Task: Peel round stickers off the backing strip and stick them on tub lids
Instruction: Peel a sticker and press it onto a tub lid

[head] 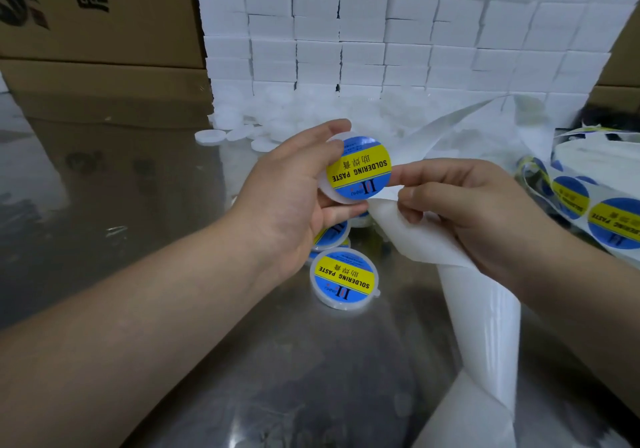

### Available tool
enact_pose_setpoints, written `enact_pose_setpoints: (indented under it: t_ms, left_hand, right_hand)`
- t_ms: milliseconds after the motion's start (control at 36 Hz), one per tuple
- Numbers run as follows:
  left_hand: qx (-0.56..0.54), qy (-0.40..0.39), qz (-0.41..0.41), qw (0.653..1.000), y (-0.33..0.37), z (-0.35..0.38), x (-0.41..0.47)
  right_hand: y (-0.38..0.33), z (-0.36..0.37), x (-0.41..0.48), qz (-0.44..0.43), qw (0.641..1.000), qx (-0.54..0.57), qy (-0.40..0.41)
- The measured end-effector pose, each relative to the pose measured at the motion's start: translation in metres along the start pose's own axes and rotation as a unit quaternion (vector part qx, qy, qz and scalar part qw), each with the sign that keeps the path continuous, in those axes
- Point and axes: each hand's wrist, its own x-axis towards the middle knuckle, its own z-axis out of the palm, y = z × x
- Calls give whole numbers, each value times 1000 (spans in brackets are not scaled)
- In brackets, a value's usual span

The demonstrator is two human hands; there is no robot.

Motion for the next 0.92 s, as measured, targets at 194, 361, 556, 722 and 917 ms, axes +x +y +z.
enact_pose_setpoints:
  t_ms: [194,361,556,722,917]
  left_hand:
    - [5,-10,12,1000,-1,-1,-1]
    - [12,-13,18,1000,-3,0,0]
    - [18,-12,27,999,-3,-1,-1]
    - [31,-7,36,999,-3,0,-1]
    - [102,-8,93,990,-3,1,-4]
  right_hand:
    - [0,0,0,0,1000,0,-3]
    - [0,0,0,2,1000,8,-9]
    - [0,0,0,2,1000,0,-9]
    - [1,-1,1,-3,1000,3,-6]
    - [2,-1,1,3,1000,-8,1]
